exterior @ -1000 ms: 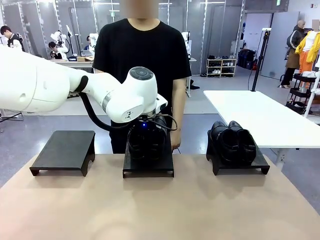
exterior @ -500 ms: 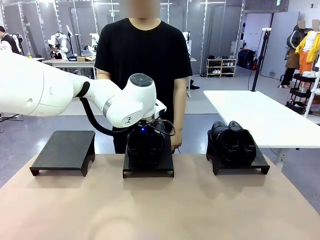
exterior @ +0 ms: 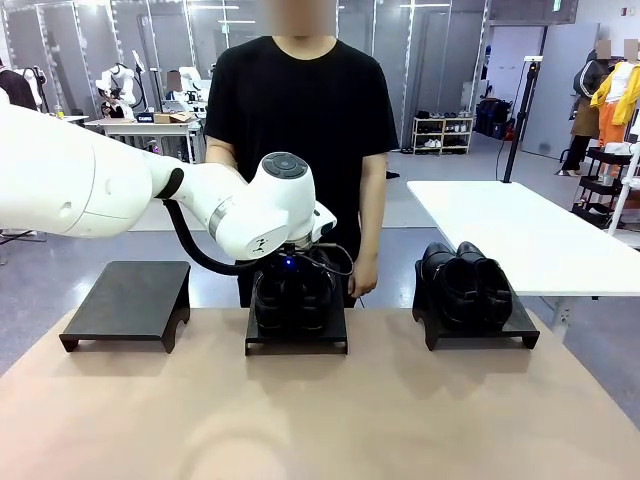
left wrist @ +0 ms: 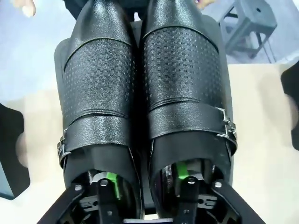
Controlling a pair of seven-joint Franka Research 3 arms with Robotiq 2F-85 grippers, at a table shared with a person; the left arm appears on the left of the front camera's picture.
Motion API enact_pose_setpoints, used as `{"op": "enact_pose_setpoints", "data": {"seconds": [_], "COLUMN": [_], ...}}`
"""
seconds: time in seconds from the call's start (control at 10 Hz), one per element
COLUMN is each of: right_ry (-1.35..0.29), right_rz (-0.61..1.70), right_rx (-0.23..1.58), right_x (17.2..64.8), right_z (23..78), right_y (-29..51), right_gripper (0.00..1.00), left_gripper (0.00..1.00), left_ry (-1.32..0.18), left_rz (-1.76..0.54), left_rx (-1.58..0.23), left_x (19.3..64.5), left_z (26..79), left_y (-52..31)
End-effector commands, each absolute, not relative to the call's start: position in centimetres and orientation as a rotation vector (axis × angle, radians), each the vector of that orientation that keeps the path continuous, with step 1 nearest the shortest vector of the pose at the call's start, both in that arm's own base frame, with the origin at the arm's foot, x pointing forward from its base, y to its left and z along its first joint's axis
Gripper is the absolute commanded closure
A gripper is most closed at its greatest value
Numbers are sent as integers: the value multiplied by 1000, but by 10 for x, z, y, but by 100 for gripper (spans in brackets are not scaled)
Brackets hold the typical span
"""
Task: Place the shoes on the stand as instructed by the person.
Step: Pick up another pair of Shoes and place it on the Shoes Stand indicated by the person.
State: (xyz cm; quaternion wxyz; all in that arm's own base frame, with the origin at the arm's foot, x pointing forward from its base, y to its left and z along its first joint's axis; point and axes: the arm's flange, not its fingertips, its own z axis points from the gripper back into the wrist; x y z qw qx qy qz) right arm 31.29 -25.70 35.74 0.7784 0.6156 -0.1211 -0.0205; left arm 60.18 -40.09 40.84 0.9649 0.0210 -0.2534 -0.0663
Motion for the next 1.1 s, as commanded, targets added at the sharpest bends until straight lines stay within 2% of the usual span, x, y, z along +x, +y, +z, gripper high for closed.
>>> {"op": "enact_pose_setpoints", "data": {"seconds": [0.0,0.5,0.6,0.7,1.0], "right_ry": [-256,-256,-256,-256,-256], "right_rz": [-33,-33,-33,-33,-33], "right_rx": [1328,1328,1328,1328,1328], "right_x": [309,309,309,309,309], "right_z": [359,359,359,359,359], "right_y": [-255,-255,-255,-255,-255], "right_gripper": [0,0,0,0,0], "left_gripper": [0,0,0,0,0], "left_ry": [-531,-533,-495,-533,-533], "left_rz": [-143,-73,-108,-103,-103], "left_rx": [18,-7,-23,12,12], "left_x": [602,581,569,596,596], "left_z": [412,428,429,427,427], "left_y": [-400,-394,-392,-403,-403]}}
